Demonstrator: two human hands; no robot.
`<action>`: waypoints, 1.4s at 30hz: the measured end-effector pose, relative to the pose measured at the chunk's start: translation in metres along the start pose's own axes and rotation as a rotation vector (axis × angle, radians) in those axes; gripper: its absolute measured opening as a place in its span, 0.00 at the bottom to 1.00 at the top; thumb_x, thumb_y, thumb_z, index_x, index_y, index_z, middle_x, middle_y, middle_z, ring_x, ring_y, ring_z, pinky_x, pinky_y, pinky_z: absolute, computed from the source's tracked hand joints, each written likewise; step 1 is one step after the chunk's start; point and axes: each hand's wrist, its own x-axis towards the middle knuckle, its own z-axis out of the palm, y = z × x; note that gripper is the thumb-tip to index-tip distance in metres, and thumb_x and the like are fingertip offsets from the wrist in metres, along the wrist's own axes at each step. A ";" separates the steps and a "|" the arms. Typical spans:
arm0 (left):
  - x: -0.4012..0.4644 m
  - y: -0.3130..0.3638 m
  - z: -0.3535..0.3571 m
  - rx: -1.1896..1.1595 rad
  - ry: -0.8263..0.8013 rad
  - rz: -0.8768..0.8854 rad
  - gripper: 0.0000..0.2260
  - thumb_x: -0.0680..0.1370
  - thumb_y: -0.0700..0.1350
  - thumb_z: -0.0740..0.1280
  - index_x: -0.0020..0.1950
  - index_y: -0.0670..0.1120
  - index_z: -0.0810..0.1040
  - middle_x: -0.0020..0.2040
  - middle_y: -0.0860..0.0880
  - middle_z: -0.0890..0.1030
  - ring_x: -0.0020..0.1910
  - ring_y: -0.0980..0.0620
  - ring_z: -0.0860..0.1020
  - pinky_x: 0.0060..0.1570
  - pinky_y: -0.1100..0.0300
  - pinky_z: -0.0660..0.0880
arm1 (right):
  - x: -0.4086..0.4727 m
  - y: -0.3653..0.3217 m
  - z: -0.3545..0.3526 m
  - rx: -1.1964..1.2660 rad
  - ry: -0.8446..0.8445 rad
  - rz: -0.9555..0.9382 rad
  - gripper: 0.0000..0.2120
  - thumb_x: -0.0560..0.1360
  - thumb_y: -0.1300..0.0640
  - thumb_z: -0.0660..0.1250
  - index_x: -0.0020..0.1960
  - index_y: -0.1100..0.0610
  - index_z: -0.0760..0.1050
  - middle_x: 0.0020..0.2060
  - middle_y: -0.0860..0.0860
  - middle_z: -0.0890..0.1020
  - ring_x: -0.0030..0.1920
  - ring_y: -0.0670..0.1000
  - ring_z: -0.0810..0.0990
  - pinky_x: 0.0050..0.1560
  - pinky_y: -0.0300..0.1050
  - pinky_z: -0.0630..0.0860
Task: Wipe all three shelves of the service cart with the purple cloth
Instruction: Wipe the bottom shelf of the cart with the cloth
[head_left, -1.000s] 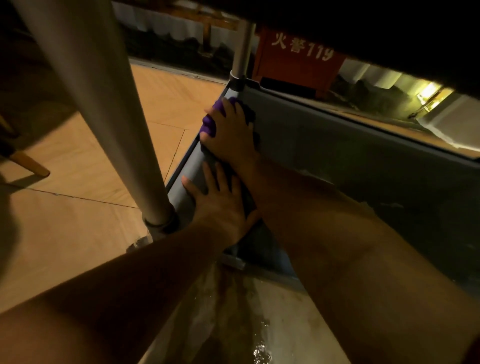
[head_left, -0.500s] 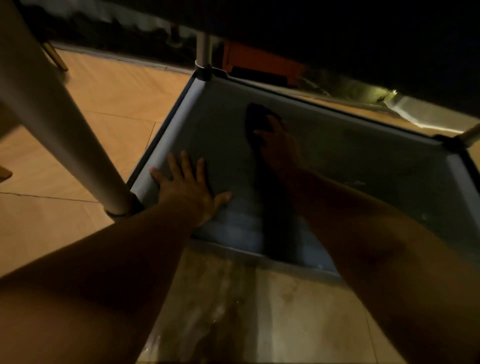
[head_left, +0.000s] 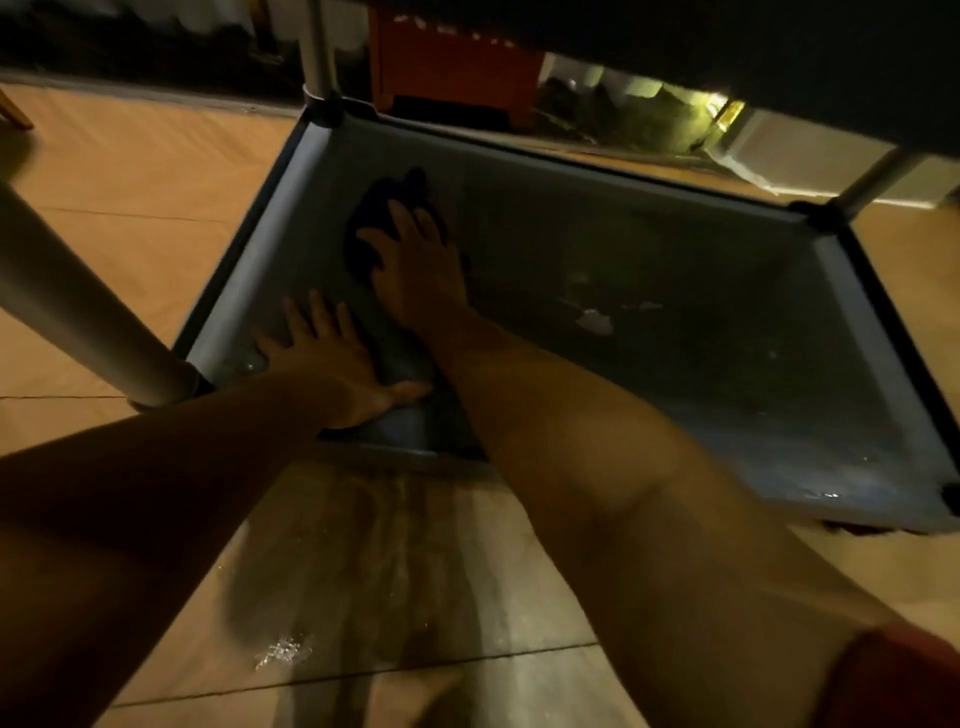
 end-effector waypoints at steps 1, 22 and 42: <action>0.000 -0.001 0.001 -0.006 0.001 0.000 0.65 0.60 0.84 0.54 0.81 0.45 0.34 0.81 0.41 0.34 0.80 0.36 0.36 0.74 0.30 0.45 | -0.004 0.006 0.002 -0.019 -0.016 -0.010 0.24 0.82 0.52 0.60 0.77 0.44 0.65 0.82 0.54 0.53 0.80 0.62 0.51 0.75 0.66 0.60; -0.032 0.057 0.005 -0.051 0.193 0.186 0.56 0.66 0.82 0.50 0.82 0.46 0.45 0.83 0.43 0.44 0.81 0.39 0.44 0.76 0.33 0.47 | -0.121 0.201 -0.056 -0.040 0.309 0.298 0.19 0.83 0.53 0.57 0.71 0.51 0.74 0.76 0.56 0.68 0.73 0.60 0.68 0.71 0.55 0.67; -0.060 0.098 0.022 0.119 0.094 0.060 0.60 0.62 0.82 0.47 0.82 0.45 0.41 0.82 0.40 0.41 0.81 0.37 0.44 0.77 0.39 0.48 | -0.266 0.337 -0.067 -0.248 0.125 0.701 0.20 0.81 0.56 0.58 0.73 0.48 0.70 0.78 0.61 0.61 0.73 0.68 0.64 0.68 0.63 0.69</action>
